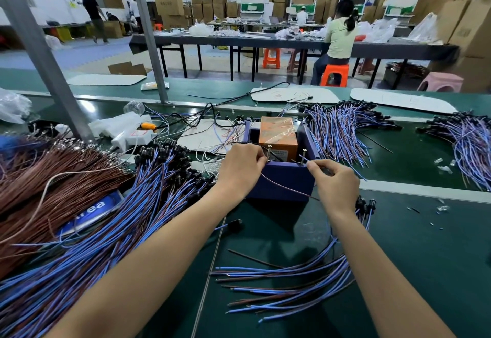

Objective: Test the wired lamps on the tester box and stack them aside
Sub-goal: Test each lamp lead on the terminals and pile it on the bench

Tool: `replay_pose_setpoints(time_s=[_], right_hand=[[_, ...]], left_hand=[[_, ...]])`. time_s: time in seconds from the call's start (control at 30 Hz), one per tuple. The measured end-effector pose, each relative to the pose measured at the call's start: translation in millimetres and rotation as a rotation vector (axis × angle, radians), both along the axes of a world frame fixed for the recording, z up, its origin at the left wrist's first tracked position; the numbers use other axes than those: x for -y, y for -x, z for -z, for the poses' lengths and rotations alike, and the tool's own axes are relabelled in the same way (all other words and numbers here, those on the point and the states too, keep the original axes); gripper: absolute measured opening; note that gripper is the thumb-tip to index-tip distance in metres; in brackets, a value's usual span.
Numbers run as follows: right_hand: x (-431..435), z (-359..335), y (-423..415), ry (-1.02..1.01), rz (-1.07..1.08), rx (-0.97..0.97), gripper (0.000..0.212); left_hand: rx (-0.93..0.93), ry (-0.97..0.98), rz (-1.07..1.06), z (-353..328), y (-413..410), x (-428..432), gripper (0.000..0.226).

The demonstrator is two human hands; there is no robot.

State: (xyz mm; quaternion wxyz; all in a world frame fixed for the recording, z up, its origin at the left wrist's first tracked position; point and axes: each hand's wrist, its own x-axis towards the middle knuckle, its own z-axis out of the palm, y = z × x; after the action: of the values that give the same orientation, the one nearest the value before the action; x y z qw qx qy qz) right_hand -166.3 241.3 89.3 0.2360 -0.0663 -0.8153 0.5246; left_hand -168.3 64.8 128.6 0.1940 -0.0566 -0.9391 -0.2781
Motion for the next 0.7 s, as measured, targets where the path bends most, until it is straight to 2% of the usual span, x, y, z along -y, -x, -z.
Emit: replay_pose_setpoints(time_s=[0.27, 0.7], right_hand=[[-2, -4, 8, 0.061, 0.004, 0.014, 0.009], [2, -5, 10, 0.074, 0.058, 0.013, 0.004]], left_hand=[[-0.027, -0.144, 0.016, 10, 5, 3, 0.006], [0.011, -0.221, 0.008, 10, 10, 5, 0.007]])
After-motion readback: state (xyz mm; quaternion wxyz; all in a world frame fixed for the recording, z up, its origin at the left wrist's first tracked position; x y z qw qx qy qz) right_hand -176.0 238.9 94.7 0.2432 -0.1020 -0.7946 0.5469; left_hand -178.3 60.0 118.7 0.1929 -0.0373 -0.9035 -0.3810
